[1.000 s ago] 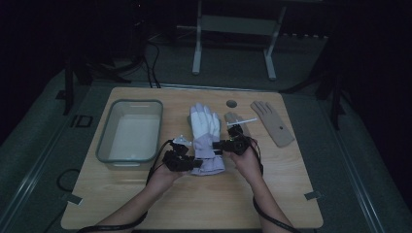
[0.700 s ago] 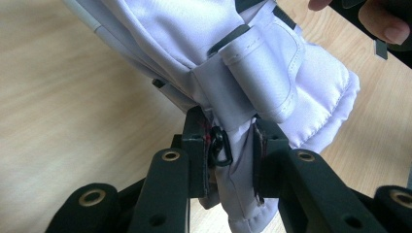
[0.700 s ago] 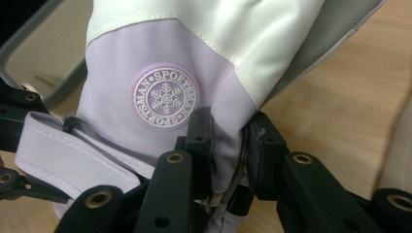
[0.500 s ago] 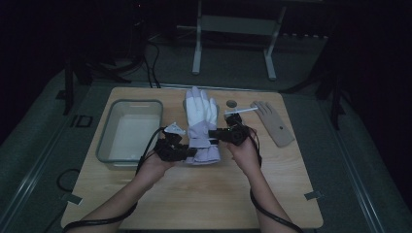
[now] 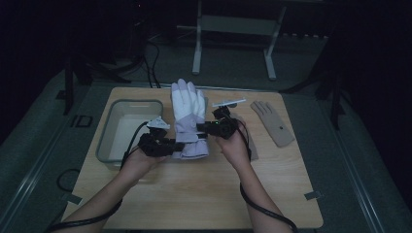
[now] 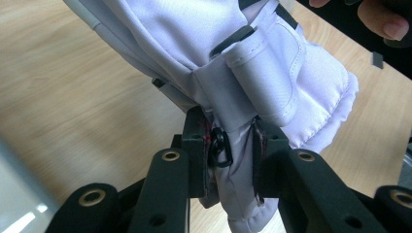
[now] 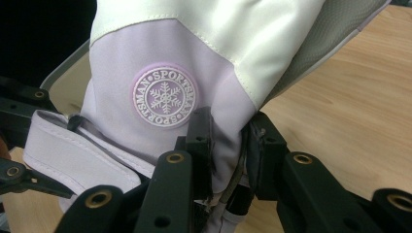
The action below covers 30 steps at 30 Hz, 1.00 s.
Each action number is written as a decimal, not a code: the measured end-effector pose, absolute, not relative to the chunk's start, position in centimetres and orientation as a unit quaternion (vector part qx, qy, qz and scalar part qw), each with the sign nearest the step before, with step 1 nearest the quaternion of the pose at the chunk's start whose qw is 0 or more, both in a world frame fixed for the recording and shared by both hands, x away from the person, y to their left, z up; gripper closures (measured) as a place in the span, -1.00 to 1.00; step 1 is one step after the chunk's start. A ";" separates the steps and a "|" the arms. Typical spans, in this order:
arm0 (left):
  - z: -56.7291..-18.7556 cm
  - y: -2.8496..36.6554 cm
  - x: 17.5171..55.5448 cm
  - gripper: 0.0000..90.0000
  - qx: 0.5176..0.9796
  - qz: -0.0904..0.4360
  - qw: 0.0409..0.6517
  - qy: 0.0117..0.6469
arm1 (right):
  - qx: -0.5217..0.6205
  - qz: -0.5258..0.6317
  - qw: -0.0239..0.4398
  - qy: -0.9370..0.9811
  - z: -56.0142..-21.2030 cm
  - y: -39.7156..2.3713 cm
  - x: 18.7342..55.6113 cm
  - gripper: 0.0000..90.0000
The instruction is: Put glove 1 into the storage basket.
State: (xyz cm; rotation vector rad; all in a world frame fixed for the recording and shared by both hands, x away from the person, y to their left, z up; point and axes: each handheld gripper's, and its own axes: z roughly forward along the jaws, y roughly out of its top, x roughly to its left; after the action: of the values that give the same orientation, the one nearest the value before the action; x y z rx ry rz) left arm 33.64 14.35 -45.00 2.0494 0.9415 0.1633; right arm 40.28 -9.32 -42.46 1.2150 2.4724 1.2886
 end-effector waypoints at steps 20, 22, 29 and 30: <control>-43.4 21.0 33.7 0.62 0.815 0.084 0.412 0.400 | 0.372 0.424 0.044 0.825 -41.1 -2.2 41.6 0.65; -43.4 21.7 33.6 0.62 0.814 0.085 0.410 0.403 | 0.368 0.426 0.041 0.825 -41.1 -1.4 41.7 0.65; -43.2 25.1 33.4 0.62 0.813 0.088 0.397 0.417 | 0.357 0.432 0.028 0.828 -41.5 2.4 42.1 0.65; -43.2 25.5 33.3 0.62 0.812 0.089 0.396 0.419 | 0.356 0.431 0.027 0.829 -41.6 2.8 42.1 0.65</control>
State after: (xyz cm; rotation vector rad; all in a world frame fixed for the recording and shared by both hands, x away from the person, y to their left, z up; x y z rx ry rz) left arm 33.34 25.54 -43.22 2.0585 1.0628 0.2244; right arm 42.13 2.84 -41.58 1.0981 2.5603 1.3310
